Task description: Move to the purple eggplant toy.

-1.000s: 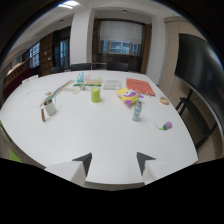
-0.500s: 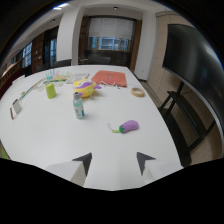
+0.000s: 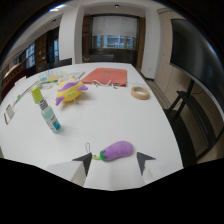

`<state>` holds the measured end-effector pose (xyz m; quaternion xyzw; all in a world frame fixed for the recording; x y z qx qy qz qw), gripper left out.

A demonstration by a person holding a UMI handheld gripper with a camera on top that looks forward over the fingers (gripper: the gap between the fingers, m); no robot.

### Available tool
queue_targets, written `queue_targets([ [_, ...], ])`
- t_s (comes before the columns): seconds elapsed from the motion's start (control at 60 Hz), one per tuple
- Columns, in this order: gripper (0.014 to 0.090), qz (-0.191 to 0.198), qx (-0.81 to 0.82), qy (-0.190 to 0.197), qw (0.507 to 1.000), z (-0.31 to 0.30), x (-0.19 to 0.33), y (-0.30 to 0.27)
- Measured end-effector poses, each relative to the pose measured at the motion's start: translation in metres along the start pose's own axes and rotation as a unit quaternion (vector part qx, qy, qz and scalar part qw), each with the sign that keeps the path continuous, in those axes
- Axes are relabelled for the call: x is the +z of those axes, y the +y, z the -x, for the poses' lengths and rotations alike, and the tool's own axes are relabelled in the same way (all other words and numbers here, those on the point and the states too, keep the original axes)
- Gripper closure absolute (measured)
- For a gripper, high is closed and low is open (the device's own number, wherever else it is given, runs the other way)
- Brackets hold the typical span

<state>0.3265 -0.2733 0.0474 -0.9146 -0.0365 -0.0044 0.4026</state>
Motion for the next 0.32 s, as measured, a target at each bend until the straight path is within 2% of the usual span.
queue_targets([
  [0.317, 0.0196, 0.007, 0.004, -0.017, 1.0, 0.0024, 0.0042, 0.001],
])
